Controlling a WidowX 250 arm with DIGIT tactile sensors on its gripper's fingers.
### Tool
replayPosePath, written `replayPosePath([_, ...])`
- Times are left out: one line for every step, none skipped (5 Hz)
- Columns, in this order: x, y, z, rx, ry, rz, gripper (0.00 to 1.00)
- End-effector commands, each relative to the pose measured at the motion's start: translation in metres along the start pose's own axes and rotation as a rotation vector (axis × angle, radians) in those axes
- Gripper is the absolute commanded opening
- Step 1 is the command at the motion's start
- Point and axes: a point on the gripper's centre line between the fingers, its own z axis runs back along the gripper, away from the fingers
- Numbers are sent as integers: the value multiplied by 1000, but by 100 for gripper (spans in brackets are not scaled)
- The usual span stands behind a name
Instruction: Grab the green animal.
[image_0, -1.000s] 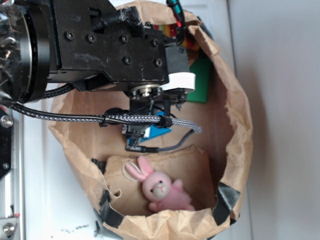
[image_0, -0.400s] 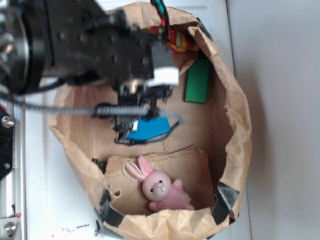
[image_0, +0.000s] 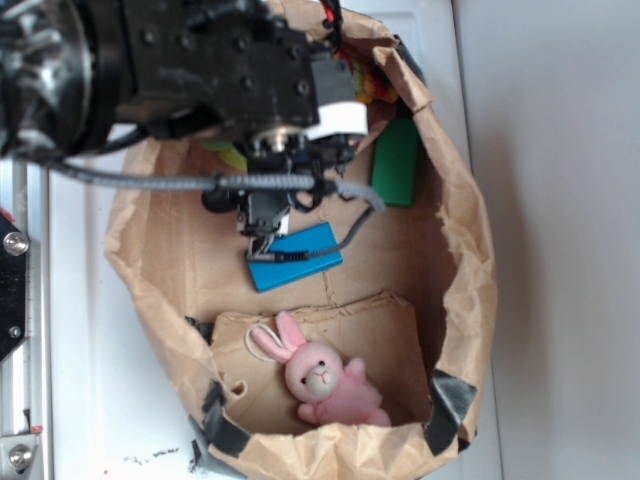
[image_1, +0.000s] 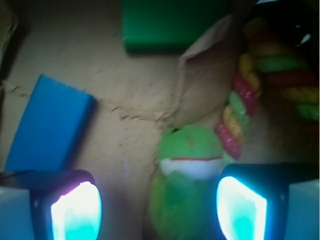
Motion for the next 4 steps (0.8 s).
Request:
replayPosePath([13, 12, 0, 53, -47, 37, 100])
replayPosePath([15, 12, -11, 83, -40, 38, 100])
replayPosePath([13, 10, -19, 89, -35, 32, 100])
replayPosePath([7, -2, -27, 72, -26, 11, 100])
